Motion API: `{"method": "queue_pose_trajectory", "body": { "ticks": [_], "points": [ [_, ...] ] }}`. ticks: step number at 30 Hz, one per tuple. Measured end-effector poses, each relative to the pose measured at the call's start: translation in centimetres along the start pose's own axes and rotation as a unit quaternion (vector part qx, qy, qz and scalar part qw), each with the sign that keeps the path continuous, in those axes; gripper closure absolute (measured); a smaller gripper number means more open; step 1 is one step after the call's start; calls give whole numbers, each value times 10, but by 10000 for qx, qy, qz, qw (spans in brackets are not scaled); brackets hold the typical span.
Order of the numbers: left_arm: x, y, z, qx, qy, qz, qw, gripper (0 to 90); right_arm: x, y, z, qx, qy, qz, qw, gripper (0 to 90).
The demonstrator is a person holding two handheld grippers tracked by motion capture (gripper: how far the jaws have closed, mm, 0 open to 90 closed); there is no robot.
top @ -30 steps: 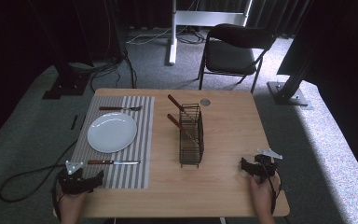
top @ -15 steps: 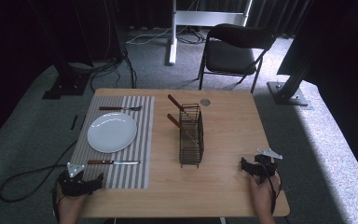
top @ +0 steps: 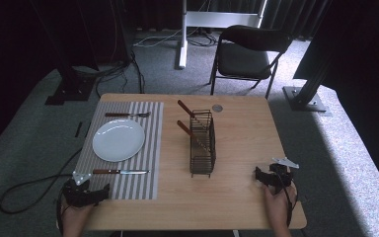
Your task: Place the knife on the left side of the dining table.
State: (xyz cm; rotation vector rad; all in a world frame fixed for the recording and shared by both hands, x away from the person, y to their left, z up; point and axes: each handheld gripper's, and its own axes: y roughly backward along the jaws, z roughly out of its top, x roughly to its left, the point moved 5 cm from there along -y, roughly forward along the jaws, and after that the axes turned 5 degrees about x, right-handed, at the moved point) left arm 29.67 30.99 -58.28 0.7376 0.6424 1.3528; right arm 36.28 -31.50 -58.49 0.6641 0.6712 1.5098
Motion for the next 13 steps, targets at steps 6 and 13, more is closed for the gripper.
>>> {"method": "queue_pose_trajectory", "body": {
  "ticks": [6, 13],
  "points": [
    [0, 0, 0, 4, 35, 26, 10000, 0, 0, 0, 0, 1, -1, -1, 10000, 119],
    [0, 0, 0, 3, 37, 25, 10000, 0, 0, 0, 0, -1, 2, 0, 10000, 119]
  ]
}}
